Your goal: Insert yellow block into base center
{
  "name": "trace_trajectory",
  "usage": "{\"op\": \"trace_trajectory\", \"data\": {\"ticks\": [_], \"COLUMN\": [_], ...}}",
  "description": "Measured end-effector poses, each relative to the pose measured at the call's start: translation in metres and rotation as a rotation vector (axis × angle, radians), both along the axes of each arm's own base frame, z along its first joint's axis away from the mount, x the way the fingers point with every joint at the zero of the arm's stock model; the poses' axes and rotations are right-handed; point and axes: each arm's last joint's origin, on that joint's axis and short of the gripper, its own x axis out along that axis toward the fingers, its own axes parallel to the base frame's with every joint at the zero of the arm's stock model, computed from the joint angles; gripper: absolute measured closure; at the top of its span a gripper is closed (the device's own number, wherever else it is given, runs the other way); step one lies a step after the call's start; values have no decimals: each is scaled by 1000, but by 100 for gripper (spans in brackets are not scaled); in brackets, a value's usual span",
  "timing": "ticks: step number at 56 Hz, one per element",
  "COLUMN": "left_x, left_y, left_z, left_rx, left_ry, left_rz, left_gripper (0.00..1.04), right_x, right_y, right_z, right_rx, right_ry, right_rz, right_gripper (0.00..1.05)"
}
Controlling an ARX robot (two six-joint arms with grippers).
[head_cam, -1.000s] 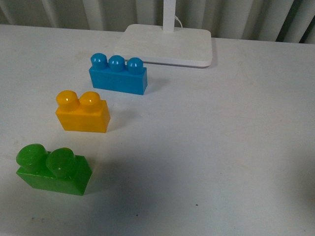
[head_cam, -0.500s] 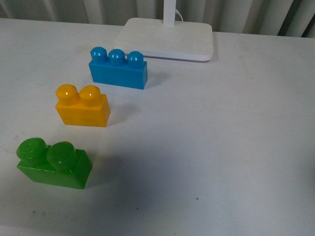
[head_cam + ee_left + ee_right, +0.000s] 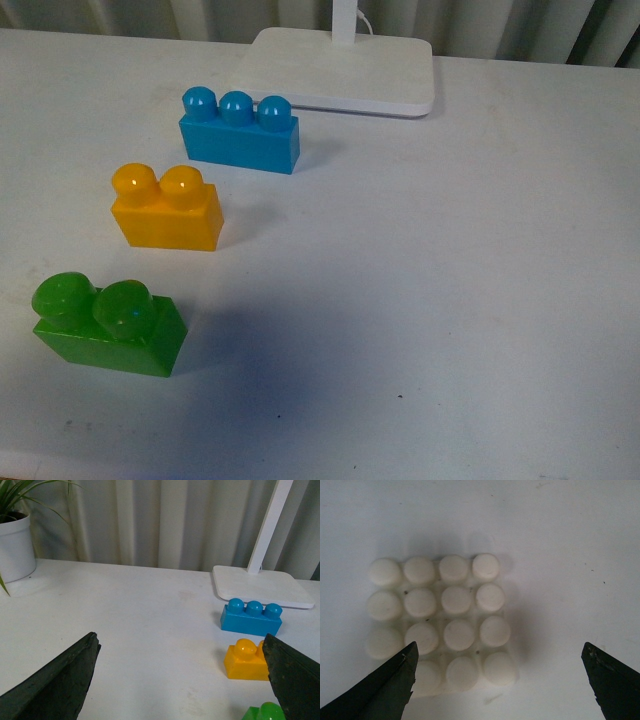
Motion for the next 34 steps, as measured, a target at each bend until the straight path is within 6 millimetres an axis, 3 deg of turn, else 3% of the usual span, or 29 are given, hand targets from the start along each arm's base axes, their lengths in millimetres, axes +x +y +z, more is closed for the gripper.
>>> {"op": "trace_trajectory", "data": {"ticks": [10,34], "left_x": [0,0], "left_y": [0,0], "left_z": [0,0], "left_rx": [0,0], "left_ry": [0,0], "left_rz": [0,0], "left_gripper": [6,6], "right_x": [24,46], "right_y": [-21,-35], "right_z": [-7,-35], "right_rx": [6,5], "right_ry": [54,159], "right_rz": [-10,22], "right_gripper": [9,9]}}
